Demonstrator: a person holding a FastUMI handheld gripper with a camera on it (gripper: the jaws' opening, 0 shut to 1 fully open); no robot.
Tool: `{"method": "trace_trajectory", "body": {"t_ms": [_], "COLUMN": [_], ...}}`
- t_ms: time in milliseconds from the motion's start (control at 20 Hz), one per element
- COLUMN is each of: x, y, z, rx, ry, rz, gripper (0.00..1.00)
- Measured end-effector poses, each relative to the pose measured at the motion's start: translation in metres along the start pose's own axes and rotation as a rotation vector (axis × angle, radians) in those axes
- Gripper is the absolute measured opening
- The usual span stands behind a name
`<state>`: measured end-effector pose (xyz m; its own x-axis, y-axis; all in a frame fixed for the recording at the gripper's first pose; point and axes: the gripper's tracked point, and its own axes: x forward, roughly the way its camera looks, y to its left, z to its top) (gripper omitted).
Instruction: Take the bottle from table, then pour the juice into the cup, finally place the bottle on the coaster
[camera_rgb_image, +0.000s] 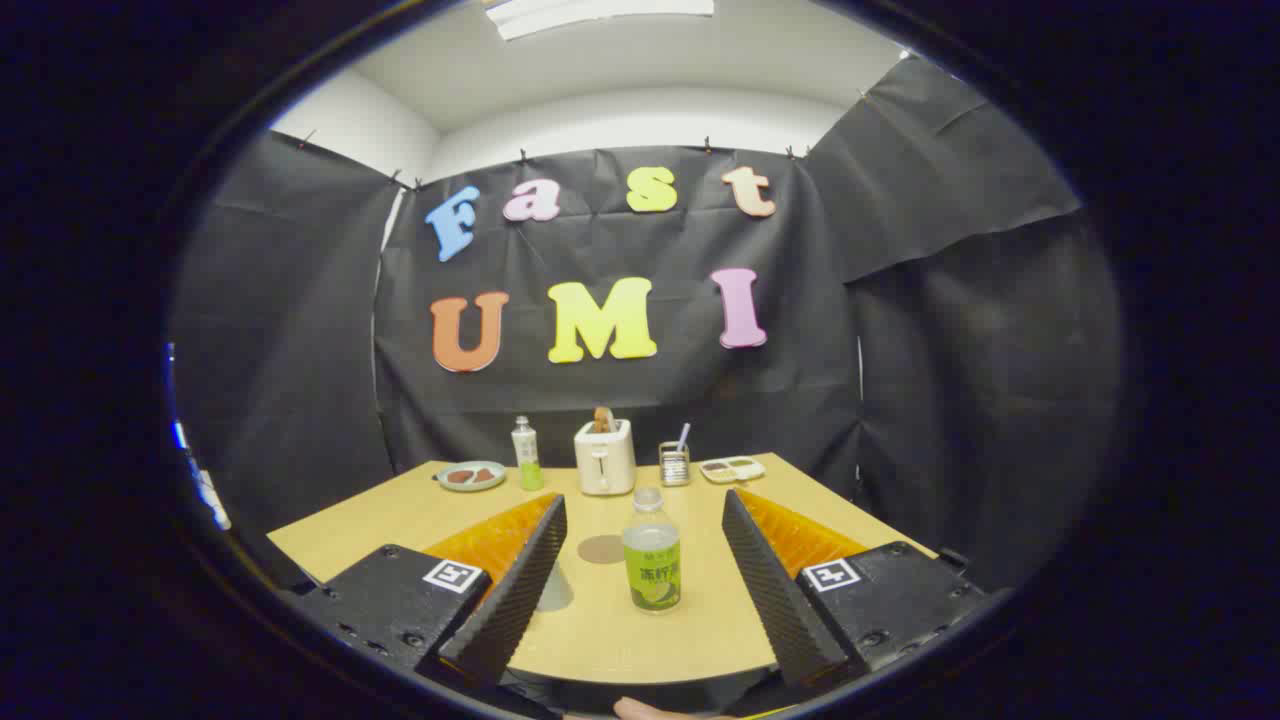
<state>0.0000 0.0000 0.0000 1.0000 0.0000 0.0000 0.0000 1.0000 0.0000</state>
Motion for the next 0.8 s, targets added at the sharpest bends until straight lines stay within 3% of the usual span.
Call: {"method": "trace_trajectory", "body": {"t_ms": [300,800], "x": [-0.011,0.002], "y": [0.002,-0.008], "z": [0.010,-0.005], "rx": [-0.018,-0.011], "ry": [-0.057,-0.022], "rz": [0.016,-0.010], "gripper": [1.00,1.00]}}
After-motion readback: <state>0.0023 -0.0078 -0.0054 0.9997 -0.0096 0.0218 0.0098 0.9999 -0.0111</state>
